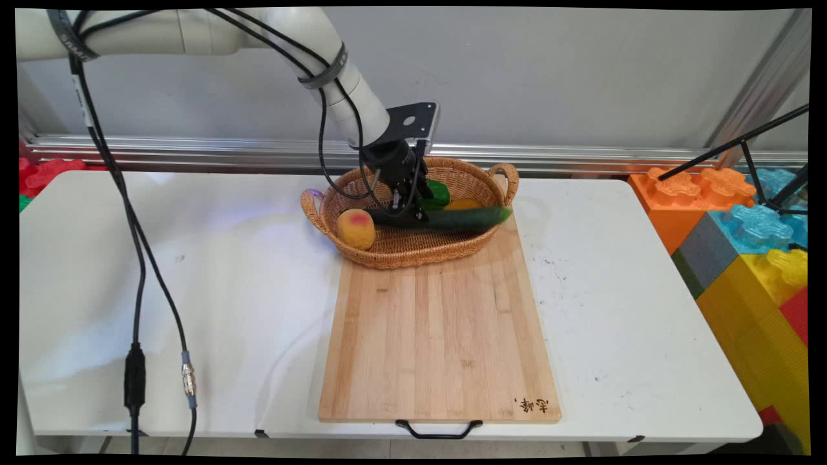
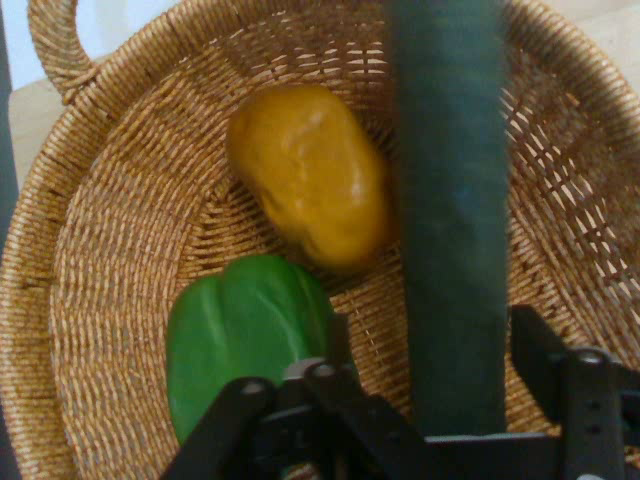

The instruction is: Place the picked object in the vegetable basket

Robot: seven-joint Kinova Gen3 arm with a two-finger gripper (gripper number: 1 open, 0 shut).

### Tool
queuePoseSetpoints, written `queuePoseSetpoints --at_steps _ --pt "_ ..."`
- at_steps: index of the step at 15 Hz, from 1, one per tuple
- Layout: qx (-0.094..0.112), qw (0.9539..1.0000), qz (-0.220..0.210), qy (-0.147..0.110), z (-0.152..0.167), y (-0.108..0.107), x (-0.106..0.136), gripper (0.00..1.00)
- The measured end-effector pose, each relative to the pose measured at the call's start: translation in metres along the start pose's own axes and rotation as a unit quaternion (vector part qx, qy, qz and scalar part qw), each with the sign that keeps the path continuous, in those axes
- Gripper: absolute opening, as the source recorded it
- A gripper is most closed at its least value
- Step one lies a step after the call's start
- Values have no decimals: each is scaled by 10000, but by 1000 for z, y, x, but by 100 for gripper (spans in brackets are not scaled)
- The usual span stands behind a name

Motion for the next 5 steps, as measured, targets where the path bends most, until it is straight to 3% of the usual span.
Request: queuePoseSetpoints --at_steps 5 --pt "-60 9999 -11 81 2 -6 1 100"
